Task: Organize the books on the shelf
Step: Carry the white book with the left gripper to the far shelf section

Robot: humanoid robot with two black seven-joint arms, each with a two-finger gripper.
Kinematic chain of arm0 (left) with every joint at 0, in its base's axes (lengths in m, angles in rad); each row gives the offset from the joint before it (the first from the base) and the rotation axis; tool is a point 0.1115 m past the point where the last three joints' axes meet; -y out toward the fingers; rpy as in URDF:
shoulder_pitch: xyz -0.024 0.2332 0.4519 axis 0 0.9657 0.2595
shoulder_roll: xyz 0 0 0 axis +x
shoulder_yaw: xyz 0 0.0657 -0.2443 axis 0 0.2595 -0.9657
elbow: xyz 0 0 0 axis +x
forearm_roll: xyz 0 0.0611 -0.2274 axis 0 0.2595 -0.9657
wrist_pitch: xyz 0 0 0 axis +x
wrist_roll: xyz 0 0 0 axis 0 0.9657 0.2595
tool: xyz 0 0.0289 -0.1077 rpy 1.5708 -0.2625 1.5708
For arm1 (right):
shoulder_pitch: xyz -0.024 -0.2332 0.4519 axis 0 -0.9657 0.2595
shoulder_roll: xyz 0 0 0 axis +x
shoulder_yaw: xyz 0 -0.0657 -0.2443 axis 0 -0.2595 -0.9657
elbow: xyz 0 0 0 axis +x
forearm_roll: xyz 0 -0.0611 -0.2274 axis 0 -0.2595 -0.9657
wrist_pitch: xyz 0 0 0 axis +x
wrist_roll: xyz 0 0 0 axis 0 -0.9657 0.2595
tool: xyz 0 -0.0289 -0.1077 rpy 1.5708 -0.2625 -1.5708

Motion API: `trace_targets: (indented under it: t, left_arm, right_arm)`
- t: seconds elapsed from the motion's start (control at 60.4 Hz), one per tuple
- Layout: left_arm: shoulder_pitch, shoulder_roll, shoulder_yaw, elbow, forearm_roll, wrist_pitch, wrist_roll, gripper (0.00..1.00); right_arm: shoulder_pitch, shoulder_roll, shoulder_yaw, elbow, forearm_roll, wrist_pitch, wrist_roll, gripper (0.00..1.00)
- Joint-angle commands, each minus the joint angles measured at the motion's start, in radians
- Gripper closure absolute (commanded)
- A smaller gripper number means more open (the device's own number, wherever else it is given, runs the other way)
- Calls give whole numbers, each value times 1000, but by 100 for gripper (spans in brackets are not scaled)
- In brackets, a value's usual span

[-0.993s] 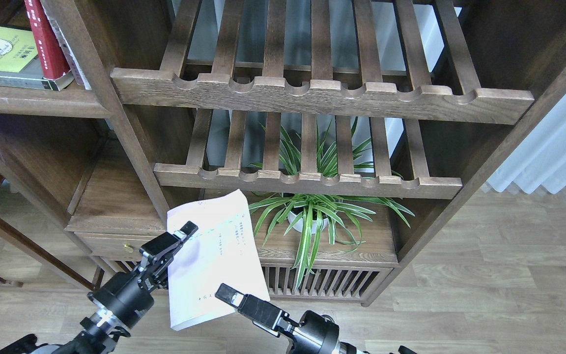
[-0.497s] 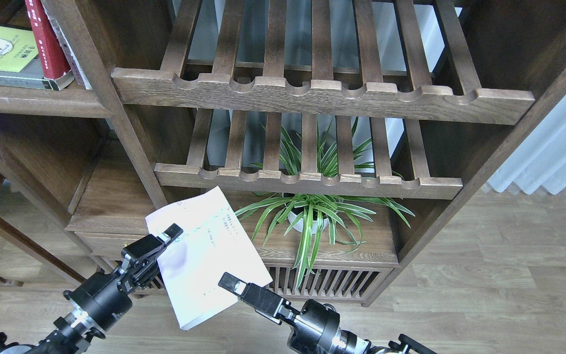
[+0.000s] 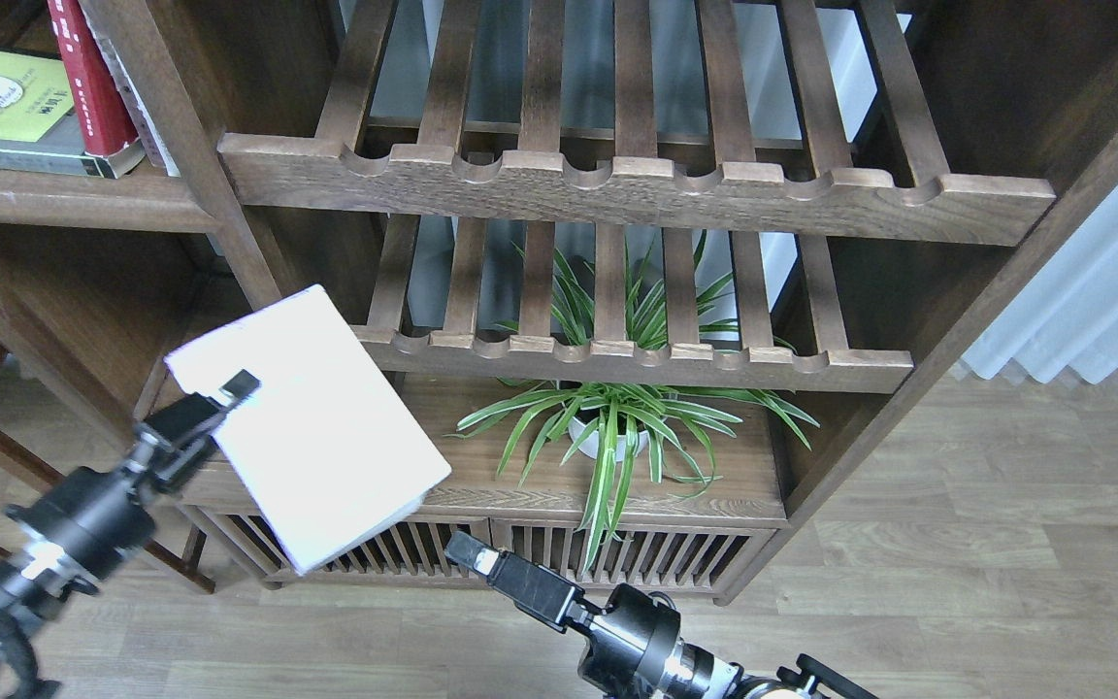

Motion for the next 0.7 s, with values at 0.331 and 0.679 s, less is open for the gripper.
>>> trace_targets:
  t: [0.331,0.679]
  left_arm:
    - [70,210,-376,-43,53,0,11,91]
    - [70,265,-636,25,116,0,149,92]
  right_arm:
    - [-9,5,10,-1,-1,0,0,7]
    - [-15,10,13,-1,-3,0,0,7]
